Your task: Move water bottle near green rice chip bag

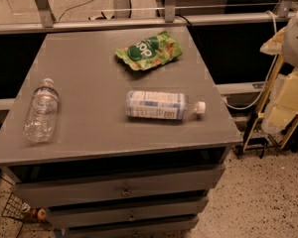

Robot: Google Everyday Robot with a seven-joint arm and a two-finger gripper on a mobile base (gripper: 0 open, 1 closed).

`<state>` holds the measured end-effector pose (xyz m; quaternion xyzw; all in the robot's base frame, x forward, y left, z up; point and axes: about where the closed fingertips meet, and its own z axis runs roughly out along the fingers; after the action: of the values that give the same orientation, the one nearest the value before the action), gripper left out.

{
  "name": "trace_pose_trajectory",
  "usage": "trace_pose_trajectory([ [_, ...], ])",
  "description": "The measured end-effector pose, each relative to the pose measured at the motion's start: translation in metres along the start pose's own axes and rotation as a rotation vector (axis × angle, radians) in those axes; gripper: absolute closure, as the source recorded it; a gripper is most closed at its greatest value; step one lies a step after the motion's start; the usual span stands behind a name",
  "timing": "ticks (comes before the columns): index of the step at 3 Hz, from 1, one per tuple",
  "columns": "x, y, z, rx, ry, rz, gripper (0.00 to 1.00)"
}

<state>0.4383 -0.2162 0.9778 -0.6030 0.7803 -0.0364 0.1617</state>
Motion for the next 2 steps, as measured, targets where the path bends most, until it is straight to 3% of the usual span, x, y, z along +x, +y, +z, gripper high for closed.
trace_pose_trajectory([
  [1, 0.000, 0.000, 0.000, 0.000, 0.000, 0.000, 0.00],
  [2, -0.009, -0.007, 0.015, 0.003, -0.069, -0.008, 0.00],
])
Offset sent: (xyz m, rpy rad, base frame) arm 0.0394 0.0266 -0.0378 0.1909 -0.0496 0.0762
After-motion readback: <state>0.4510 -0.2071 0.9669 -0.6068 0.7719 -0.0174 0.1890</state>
